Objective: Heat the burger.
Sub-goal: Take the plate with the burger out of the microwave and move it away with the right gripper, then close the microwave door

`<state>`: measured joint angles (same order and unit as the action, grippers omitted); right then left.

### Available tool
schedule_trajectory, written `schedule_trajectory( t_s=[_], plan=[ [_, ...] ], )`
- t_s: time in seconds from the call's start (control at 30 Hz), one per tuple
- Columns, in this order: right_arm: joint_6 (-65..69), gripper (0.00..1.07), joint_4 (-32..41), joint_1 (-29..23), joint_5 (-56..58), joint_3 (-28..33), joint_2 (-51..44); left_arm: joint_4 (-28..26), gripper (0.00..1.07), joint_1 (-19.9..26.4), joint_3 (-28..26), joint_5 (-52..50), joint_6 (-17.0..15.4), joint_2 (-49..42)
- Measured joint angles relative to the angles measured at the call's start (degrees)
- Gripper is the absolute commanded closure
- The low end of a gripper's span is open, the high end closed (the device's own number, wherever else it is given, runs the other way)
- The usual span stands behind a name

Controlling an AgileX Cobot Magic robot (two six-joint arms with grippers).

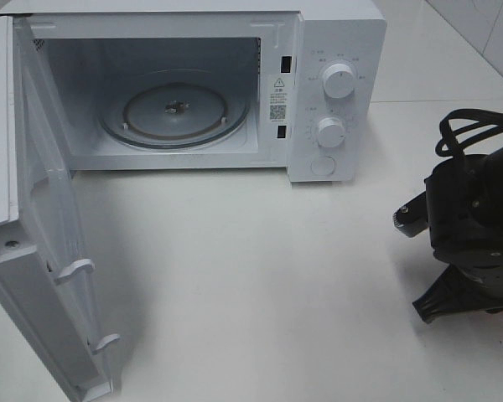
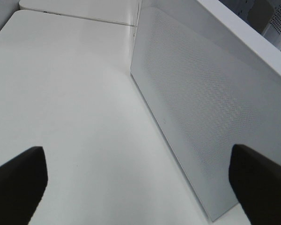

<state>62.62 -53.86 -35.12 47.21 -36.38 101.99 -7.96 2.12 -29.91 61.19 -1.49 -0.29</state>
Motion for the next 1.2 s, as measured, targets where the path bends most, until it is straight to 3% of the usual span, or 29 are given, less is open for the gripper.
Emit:
schedule_trajectory(
  t_s=[0.27, 0.43, 0.53, 0.57, 0.6, 0.67, 0.8, 1.2],
  plan=[
    [2.5, 1.04, -1.6, 2.6, -4.2, 3.1, 3.0, 0.0, 0.09, 0.0, 0.0, 0.0, 0.0, 0.0],
    [3.9, 0.97, -2.9, 2.8, -4.3, 3.4, 3.9, 0.0, 0.09, 0.0, 0.0, 0.0, 0.0, 0.0],
    [4.1, 0.88, -3.1, 2.8, -4.3, 3.6, 4.0, 0.0, 0.09, 0.0, 0.0, 0.0, 0.0, 0.0],
    [4.2, 0.81, -3.2, 2.8, -4.2, 3.6, 4.0, 0.0, 0.09, 0.0, 0.0, 0.0, 0.0, 0.0],
    [4.2, 0.81, -3.2, 2.8, -4.2, 3.6, 4.0, 0.0, 0.09, 0.0, 0.0, 0.0, 0.0, 0.0],
    [3.7, 0.67, -2.2, 2.8, -4.2, 3.6, 4.0, 0.0, 0.09, 0.0, 0.0, 0.0, 0.0, 0.0],
    [1.6, 0.56, -0.3, 2.8, -3.4, 3.6, 3.0, 0.0, 0.09, 0.0, 0.0, 0.0, 0.0, 0.0],
    [-10.1, 0.54, 10.6, 2.8, -3.9, 3.7, -11.7, 0.0, 0.09, 0.0, 0.0, 0.0, 0.0, 0.0]
  ],
)
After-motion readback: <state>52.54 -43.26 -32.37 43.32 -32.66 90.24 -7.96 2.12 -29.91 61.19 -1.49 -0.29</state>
